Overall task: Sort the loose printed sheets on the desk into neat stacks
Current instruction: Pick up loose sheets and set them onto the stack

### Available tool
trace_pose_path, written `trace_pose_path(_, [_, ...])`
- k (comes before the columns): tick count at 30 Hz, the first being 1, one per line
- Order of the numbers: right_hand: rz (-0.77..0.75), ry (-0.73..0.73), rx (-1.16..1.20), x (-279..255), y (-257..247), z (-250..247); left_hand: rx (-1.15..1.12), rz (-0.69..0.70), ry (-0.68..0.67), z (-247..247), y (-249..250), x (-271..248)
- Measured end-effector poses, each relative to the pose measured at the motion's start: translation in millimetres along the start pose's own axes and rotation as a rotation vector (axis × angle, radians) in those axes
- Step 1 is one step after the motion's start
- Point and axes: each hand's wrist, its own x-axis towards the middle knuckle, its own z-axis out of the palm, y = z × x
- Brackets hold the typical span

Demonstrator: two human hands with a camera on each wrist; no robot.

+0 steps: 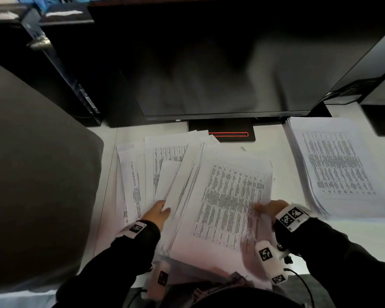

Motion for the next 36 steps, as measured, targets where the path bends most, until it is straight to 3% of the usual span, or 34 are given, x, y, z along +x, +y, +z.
trace_pose_path(5, [-0.083, -0.079, -0.086, -9, -13, 18, -0.012, -0.087, -0.133, 29, 7, -15])
trace_pose_path(10, [-0.213, -0.057, -0.16, -20, -17, 17, 0.122, -0.002, -0.216, 29, 1, -13])
trace_pose_path(18, [-0.501, 0.045, 0.072, -38, -26, -8, -0.24, 0.119, 0.026, -2, 33, -17])
trace_pose_path(24, [-0.69, 0.135, 0.366, -79, -49, -21, -0.407, 0.389, 0.221, -19, 72, -47])
trace_pose_path(29, [-0.813, 0.23, 0.536, -98, -60, -28, -0.558, 0.554, 0.27, -14, 88, -70])
trace_pose_path(36, [-0.757, 0.254, 0.51, -87, -41, -11, -0.446, 0.516, 0.281, -7, 73, -74])
